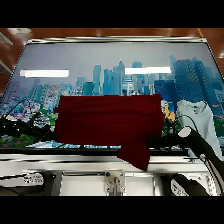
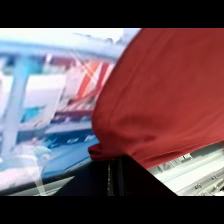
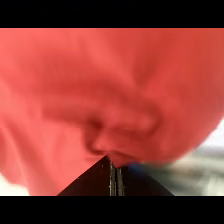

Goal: Fold the shirts.

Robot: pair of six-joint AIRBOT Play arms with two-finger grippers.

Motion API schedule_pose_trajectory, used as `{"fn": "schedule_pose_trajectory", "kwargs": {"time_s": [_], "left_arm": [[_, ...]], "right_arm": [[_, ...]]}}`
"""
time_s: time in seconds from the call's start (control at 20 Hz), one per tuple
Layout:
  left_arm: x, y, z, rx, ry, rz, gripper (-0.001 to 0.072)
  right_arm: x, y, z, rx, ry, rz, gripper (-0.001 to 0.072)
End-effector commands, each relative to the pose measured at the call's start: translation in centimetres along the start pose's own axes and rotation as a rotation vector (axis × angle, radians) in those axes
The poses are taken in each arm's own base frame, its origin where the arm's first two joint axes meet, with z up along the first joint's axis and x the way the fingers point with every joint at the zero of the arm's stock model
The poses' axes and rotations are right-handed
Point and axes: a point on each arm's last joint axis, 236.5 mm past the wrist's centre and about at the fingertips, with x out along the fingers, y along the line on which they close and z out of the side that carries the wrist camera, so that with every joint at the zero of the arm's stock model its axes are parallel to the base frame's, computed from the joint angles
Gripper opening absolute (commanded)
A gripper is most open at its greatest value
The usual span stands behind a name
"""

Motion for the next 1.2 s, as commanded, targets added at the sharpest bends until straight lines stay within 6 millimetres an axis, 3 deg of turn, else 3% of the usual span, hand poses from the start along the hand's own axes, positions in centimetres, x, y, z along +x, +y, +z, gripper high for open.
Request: {"fn": "schedule_pose_trajectory", "kwargs": {"time_s": [0.0,0.25,0.45,0.7,0.8,0.95,1.15], "left_arm": [[-1.5,-1.0,1.7,0.043,-0.050,-0.008,0.0045],[-6.7,-7.9,8.0,0.145,-0.252,-0.180,0.0045],[-8.1,-10.8,11.7,0.184,-0.284,-0.176,0.0045],[-8.6,-13.6,18.4,0.229,-0.367,-0.148,0.0045],[-8.0,-14.0,20.6,0.200,-0.377,-0.151,0.0045],[-6.8,-13.8,22.2,0.183,-0.361,-0.154,0.0045],[-4.1,-12.7,21.7,0.146,-0.284,-0.146,0.0045]], "right_arm": [[-3.0,2.9,2.6,-0.067,-0.099,0.054,0.0060],[-8.1,8.8,11.1,-0.042,-0.324,0.208,0.0060],[-8.8,10.3,18.0,-0.056,-0.371,0.207,0.0060],[-9.2,11.8,25.9,-0.067,-0.443,0.212,0.0060],[-8.4,11.4,28.0,-0.058,-0.457,0.200,0.0060],[-7.5,9.6,30.4,0.020,-0.496,0.190,0.0060],[-4.3,7.3,30.0,0.071,-0.420,0.169,0.0061]]}}
